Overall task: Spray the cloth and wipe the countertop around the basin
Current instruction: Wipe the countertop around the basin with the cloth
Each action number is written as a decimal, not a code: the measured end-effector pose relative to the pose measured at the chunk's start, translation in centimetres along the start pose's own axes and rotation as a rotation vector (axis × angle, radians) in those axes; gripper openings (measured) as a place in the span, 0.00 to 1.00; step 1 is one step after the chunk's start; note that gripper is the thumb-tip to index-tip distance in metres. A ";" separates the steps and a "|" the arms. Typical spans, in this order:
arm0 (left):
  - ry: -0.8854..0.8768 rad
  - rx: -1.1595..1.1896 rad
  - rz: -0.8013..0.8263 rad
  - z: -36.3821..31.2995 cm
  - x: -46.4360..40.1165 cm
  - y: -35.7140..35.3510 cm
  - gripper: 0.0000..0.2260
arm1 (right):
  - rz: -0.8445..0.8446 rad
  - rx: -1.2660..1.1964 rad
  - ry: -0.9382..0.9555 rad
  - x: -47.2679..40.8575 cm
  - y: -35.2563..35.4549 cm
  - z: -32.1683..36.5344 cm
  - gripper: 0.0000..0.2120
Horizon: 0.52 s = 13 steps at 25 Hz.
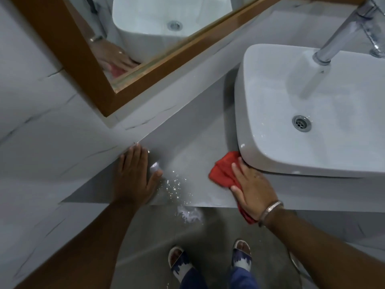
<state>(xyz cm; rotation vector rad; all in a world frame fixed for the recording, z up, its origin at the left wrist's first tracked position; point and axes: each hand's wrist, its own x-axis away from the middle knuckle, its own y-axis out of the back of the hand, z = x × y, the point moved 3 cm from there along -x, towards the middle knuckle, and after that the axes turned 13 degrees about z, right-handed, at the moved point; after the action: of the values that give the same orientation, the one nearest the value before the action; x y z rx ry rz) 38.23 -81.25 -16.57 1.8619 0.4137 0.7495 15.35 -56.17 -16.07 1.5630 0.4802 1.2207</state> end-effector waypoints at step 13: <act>-0.017 0.041 -0.035 0.3 -0.2 -0.2 0.31 | -0.023 -0.127 -0.092 -2.9 0.7 4.6 0.33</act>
<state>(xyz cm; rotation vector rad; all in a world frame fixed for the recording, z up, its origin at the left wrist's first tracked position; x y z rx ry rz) 38.32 -81.52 -16.90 1.8937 0.4527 0.7054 18.02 -60.96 -16.48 1.4935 0.3535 1.1346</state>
